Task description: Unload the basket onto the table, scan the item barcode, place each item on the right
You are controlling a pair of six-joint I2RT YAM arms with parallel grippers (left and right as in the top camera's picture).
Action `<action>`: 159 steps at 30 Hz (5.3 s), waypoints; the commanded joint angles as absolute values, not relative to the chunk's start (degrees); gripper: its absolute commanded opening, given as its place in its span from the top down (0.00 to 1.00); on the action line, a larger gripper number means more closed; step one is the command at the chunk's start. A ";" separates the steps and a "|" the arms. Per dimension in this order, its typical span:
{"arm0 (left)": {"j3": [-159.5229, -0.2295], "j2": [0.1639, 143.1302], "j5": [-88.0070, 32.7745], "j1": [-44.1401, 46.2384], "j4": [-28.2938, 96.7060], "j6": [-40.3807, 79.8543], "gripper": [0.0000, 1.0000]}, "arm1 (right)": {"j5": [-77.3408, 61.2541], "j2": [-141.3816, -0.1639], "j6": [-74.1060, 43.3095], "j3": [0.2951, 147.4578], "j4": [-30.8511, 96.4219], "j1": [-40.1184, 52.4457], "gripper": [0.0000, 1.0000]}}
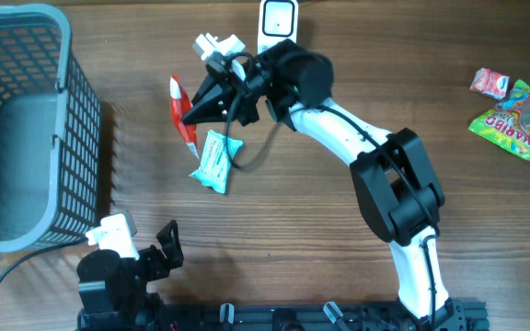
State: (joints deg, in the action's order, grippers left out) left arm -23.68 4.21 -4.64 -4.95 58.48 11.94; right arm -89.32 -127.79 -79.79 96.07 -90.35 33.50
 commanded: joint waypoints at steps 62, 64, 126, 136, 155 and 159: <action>-23.51 3.79 -5.50 -5.21 58.35 12.47 0.00 | 11.05 -144.86 -17.23 131.00 12.71 21.30 0.93; -23.51 3.79 -5.50 -5.21 58.35 12.47 0.00 | 11.68 -144.90 -18.17 131.00 11.99 21.30 0.94; -23.51 3.79 -5.50 -5.21 58.35 12.47 0.00 | -4.99 -136.07 3.31 122.37 67.02 18.83 0.96; -23.51 3.79 -5.52 -5.21 58.35 12.47 0.00 | -4.34 -133.69 -1.72 116.64 60.66 -8.10 0.96; -23.51 3.79 -5.50 -5.21 58.35 12.47 0.00 | -13.63 -119.94 -17.58 117.75 71.05 -5.65 0.01; -23.51 3.79 -5.52 -5.21 58.35 12.47 0.00 | -23.38 -120.01 -35.99 116.62 77.12 7.38 0.00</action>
State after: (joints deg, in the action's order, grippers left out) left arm -23.68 4.21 -4.62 -4.95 58.52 11.94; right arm -14.76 -119.11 -21.12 117.60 76.01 -0.01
